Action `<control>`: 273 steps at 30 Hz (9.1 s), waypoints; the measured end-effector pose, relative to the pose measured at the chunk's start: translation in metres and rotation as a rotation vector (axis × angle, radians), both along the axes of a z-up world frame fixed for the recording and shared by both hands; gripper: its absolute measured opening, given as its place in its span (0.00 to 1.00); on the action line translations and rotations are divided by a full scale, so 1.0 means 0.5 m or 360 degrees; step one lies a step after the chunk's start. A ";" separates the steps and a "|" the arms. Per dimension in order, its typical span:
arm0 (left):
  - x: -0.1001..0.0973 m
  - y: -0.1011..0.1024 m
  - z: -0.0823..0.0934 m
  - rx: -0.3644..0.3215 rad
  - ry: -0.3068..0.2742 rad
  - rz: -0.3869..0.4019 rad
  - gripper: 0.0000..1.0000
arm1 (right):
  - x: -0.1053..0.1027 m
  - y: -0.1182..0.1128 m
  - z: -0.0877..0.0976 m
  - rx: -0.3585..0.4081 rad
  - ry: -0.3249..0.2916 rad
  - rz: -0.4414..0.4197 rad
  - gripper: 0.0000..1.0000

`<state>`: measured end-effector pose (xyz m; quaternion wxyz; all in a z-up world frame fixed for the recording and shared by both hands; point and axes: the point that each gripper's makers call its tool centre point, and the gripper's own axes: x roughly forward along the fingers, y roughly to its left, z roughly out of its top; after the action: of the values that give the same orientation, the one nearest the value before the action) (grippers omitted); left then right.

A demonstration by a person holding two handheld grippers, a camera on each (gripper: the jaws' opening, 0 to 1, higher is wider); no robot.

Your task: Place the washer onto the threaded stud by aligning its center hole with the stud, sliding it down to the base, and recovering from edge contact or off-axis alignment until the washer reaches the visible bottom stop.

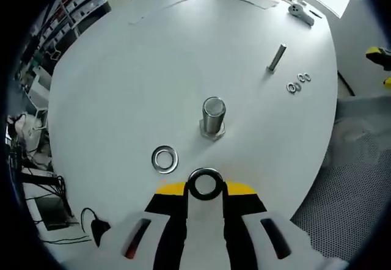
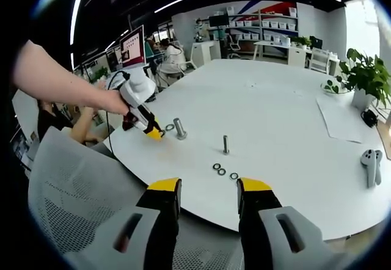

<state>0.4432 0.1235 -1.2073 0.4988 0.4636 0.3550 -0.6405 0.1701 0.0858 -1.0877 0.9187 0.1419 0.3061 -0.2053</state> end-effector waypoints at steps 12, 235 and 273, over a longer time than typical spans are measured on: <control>-0.012 -0.046 0.075 -0.0099 0.0041 -0.0056 0.19 | 0.001 0.001 0.001 -0.0002 -0.0002 0.0002 0.39; -0.025 -0.002 -0.027 0.0084 -0.0019 -0.0040 0.19 | -0.002 -0.004 -0.002 -0.0001 -0.0007 0.0011 0.37; -0.058 -0.127 0.066 0.0015 -0.0093 -0.0401 0.19 | -0.006 -0.009 -0.001 -0.0002 -0.0014 -0.0014 0.37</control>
<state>0.4141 0.0597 -1.1743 0.4224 0.5252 0.2822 -0.6827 0.1669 0.0814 -1.0881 0.9192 0.1437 0.3013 -0.2089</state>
